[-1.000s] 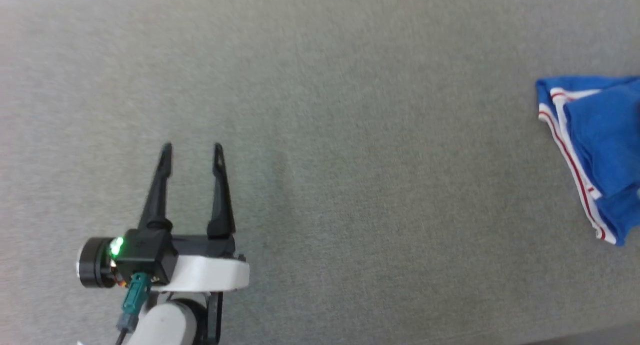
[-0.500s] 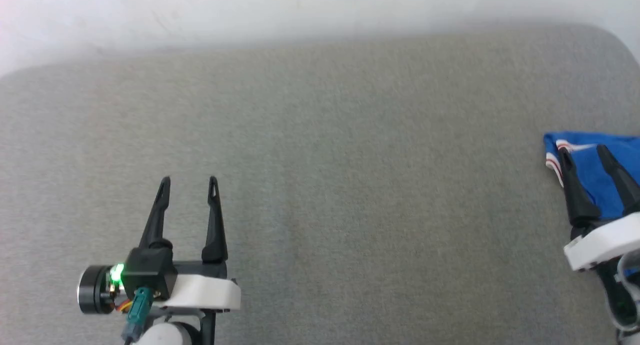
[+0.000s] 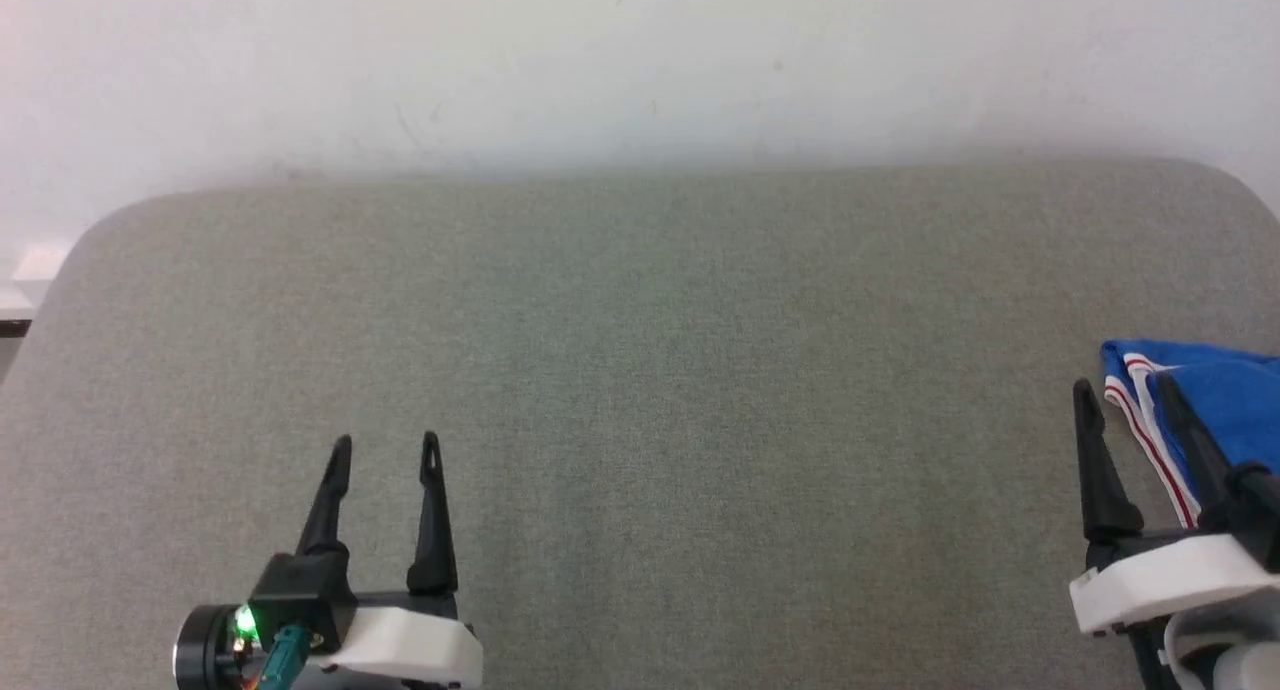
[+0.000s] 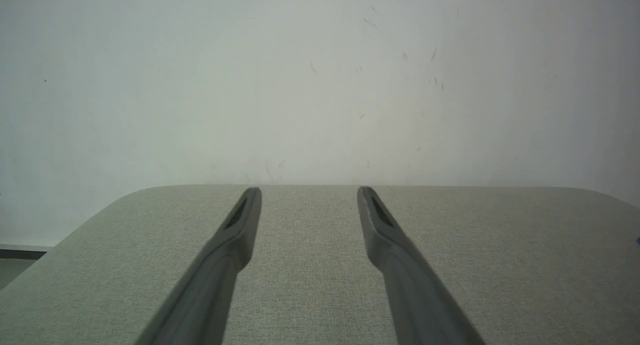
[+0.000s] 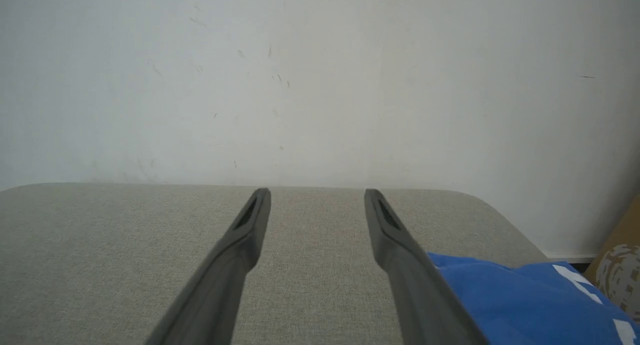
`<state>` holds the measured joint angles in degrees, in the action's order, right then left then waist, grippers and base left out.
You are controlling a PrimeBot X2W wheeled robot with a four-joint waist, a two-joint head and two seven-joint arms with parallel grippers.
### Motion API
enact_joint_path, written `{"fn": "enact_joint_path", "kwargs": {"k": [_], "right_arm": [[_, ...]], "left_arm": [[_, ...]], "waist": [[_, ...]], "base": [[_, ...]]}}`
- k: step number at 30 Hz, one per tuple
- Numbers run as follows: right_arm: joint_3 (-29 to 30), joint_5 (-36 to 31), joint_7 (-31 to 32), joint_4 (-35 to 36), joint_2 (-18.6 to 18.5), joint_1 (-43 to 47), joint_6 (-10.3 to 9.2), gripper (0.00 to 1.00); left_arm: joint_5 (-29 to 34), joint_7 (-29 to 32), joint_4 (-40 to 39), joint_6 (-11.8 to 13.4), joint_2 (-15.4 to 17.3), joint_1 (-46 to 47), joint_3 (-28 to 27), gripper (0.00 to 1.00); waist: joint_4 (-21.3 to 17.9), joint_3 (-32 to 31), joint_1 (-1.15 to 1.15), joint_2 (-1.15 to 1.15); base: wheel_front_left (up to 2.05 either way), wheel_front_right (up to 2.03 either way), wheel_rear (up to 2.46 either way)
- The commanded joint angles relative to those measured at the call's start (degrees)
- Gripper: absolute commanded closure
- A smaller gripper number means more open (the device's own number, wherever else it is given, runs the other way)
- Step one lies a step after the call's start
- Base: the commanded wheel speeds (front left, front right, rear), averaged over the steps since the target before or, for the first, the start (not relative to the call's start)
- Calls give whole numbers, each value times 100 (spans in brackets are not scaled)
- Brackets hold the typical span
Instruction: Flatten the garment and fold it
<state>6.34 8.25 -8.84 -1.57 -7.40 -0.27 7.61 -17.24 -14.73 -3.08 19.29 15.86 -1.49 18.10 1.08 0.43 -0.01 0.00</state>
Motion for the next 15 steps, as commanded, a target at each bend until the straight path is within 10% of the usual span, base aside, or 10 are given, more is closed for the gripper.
{"fn": "enact_joint_path", "kwargs": {"k": [1, 15], "right_arm": [[73, -65, -51, -47, 71, 83, -12, 0], [208, -263, -215, -383, 450, 386, -12, 0]], "left_arm": [[-35, -24, 31, -45, -33, -75, -12, 0], [72, -26, 149, -422, -415, -405, -358, 0]], "waist": [[33, -73, 1, 0], [-59, -157, 1, 0]], "base": [[0, 0, 0], [0, 0, 0]]}}
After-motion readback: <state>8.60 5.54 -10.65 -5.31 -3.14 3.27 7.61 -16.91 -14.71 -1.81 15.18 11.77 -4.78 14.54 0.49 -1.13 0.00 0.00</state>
